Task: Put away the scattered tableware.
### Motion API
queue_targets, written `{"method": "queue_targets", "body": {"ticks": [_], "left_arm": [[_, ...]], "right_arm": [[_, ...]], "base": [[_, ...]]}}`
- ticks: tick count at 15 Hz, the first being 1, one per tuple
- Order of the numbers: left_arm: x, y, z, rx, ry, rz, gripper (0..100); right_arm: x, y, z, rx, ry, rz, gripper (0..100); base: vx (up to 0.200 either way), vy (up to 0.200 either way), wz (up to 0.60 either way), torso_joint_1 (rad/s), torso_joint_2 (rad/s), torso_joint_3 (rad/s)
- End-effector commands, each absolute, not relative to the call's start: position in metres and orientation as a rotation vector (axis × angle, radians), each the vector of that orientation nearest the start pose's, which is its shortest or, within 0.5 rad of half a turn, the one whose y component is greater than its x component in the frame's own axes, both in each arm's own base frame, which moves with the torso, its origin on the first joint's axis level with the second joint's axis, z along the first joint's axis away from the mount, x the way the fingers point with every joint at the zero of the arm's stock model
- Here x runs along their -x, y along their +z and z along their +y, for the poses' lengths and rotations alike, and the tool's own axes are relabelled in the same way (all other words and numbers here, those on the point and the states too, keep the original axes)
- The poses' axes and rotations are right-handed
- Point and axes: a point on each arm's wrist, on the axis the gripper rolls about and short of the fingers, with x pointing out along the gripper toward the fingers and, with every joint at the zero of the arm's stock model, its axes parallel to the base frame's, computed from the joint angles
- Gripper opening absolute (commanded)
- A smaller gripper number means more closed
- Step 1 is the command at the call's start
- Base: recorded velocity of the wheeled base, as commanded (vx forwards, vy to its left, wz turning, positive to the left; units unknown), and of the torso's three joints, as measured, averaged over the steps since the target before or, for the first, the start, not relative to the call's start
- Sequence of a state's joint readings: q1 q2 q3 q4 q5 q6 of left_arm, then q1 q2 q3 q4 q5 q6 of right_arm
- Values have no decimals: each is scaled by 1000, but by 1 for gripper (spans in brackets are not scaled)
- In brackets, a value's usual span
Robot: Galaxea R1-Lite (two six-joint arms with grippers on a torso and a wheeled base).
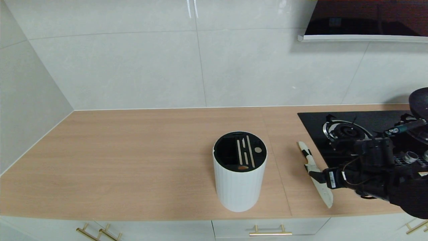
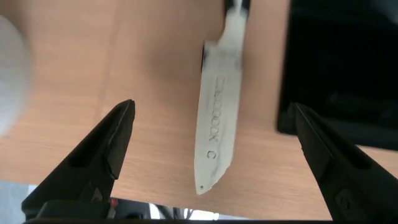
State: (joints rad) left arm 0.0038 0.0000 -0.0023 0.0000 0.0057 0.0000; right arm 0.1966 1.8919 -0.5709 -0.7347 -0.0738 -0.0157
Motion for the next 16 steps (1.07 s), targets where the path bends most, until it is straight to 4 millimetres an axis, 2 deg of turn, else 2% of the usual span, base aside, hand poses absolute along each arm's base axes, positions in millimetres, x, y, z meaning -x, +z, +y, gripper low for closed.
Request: {"method": "queue_targets", "body": {"ticks": [1, 7, 11, 14, 16], "left_arm": [[23, 76, 0, 0, 11, -3, 100], [23, 76, 0, 0, 11, -3, 100], [23, 76, 0, 0, 11, -3, 100], [23, 76, 0, 0, 11, -3, 100], [23, 76, 0, 0, 11, -3, 100]], "right_arm": [[-304, 46, 59, 94, 122, 618, 100], [-325, 21, 61, 65, 105, 606, 100], [-336, 25, 63, 45, 103, 548, 100], [-344, 18, 64, 25, 86, 551, 100], [-353, 20, 64, 0, 60, 526, 100]], "base": [[0, 0, 0, 0, 0, 0], [0, 0, 0, 0, 0, 0], [0, 0, 0, 0, 0, 0], [0, 0, 0, 0, 0, 0], [0, 0, 0, 0, 0, 0]]}}
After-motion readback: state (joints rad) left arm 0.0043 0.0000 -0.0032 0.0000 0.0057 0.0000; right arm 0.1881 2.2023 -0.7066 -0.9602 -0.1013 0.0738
